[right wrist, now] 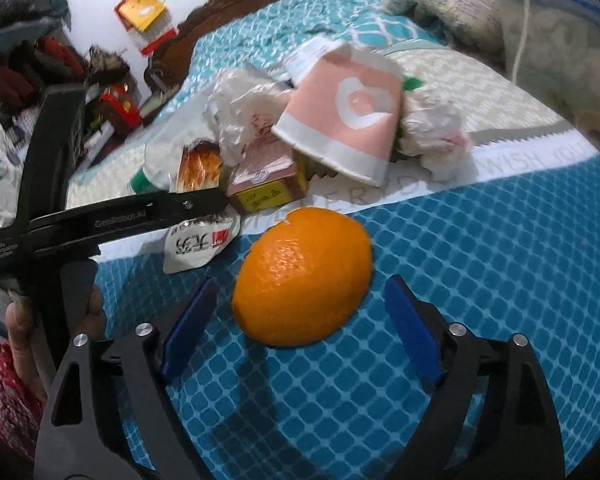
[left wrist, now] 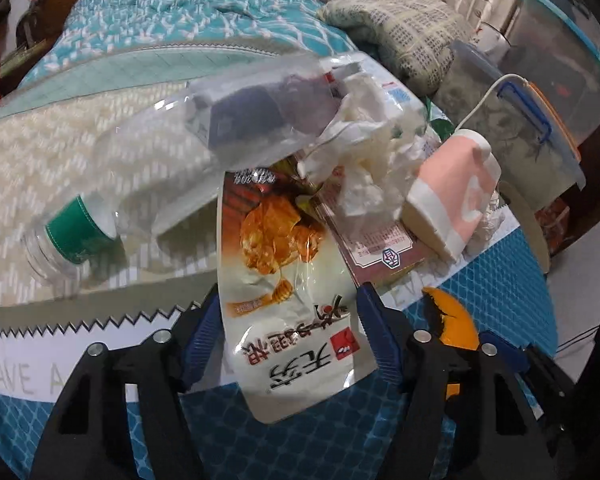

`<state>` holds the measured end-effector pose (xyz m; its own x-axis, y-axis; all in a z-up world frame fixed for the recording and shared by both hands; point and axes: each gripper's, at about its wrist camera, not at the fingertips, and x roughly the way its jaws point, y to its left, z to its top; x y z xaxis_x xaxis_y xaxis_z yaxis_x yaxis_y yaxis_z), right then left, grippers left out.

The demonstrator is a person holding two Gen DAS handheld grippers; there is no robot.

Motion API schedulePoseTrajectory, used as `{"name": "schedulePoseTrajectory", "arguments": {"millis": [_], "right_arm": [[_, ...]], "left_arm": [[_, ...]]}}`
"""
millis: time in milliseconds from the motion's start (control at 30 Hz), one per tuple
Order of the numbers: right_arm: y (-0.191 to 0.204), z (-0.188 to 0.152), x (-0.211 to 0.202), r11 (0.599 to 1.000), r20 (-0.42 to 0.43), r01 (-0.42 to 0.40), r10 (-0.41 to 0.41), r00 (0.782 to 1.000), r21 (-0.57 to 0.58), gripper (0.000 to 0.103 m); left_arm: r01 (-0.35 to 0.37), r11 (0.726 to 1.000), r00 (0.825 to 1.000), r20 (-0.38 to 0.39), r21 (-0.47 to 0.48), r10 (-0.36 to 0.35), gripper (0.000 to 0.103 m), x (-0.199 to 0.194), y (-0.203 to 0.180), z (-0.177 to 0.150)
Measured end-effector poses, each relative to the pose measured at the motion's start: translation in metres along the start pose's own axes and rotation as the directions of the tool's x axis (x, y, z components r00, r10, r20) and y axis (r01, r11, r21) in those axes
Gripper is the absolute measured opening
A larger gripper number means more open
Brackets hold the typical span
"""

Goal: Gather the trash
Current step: 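Grasp the snack bag with the left tool while the right tool grasps the orange peel, then carry the snack bag and orange peel to the beige bin and release both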

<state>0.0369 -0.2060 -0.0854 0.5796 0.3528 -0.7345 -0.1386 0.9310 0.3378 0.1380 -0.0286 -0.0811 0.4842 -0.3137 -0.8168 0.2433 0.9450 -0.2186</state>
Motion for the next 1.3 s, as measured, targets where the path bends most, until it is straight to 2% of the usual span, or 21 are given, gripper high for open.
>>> {"name": "schedulePoseTrajectory", "arguments": {"millis": [67, 100, 133, 200, 300, 467, 567, 733, 833, 933, 1067, 1200, 1300], "right_arm": [[0.007, 0.003, 0.005, 0.999, -0.01, 0.012, -0.012, 1.0, -0.038, 0.084], [0.009, 0.002, 0.005, 0.998, -0.01, 0.017, -0.018, 1.0, -0.054, 0.071], [0.01, 0.002, 0.006, 0.997, -0.009, 0.025, -0.026, 1.0, -0.069, 0.065], [0.007, 0.002, 0.004, 0.997, -0.006, 0.006, -0.006, 1.0, -0.072, 0.046], [-0.01, -0.003, -0.004, 0.999, 0.01, -0.051, 0.051, 0.999, -0.01, 0.038], [-0.031, -0.007, -0.023, 0.998, 0.07, -0.056, 0.054, 0.996, 0.032, 0.035], [-0.049, -0.008, -0.037, 0.996, 0.108, -0.063, 0.056, 0.993, 0.067, 0.035], [-0.083, -0.011, -0.056, 0.99, 0.154, -0.067, 0.048, 0.987, 0.127, 0.035], [-0.104, -0.011, -0.061, 0.984, 0.167, -0.077, 0.049, 0.985, 0.163, 0.035], [-0.124, -0.013, -0.068, 0.976, 0.187, -0.089, 0.052, 0.981, 0.199, 0.035], [-0.159, -0.01, -0.086, 0.966, 0.241, -0.063, 0.001, 0.971, 0.251, 0.035], [-0.217, -0.001, -0.107, 0.936, 0.289, -0.025, -0.083, 0.954, 0.352, 0.035], [-0.265, 0.007, -0.118, 0.901, 0.287, -0.002, -0.136, 0.948, 0.433, 0.035]], "left_arm": [[-0.004, 1.0, 1.0, -0.002, 0.01, 0.004, 0.045, 0.0, -0.004, -0.003], [-0.004, 1.0, 1.0, 0.005, 0.003, 0.004, 0.042, -0.004, -0.003, -0.007], [-0.003, 1.0, 1.0, 0.014, -0.003, 0.003, 0.039, -0.007, -0.002, -0.009], [-0.012, 1.0, 1.0, 0.029, -0.008, 0.012, 0.011, -0.016, 0.0, -0.016], [0.033, 0.999, 0.999, 0.035, -0.023, -0.032, 0.009, -0.032, 0.001, -0.026], [0.008, 1.0, 0.999, 0.047, 0.023, -0.009, 0.007, -0.046, -0.014, -0.036], [0.022, 1.0, 0.999, 0.047, 0.019, -0.023, 0.003, -0.051, -0.021, -0.035], [0.072, 0.992, 0.992, 0.095, 0.101, -0.082, 0.002, -0.072, -0.064, -0.028], [0.091, 0.982, 0.99, 0.09, 0.169, -0.107, 0.002, -0.073, -0.097, -0.021], [0.124, 0.967, 0.987, 0.069, 0.223, -0.143, 0.002, -0.065, -0.13, -0.011], [0.17, 0.939, 0.981, 0.04, 0.3, -0.19, 0.002, -0.043, -0.179, 0.008], [0.24, 0.906, 0.968, -0.017, 0.349, -0.25, 0.002, -0.004, -0.231, 0.037], [0.279, 0.88, 0.958, -0.047, 0.384, -0.284, 0.002, 0.028, -0.274, 0.061]]}}
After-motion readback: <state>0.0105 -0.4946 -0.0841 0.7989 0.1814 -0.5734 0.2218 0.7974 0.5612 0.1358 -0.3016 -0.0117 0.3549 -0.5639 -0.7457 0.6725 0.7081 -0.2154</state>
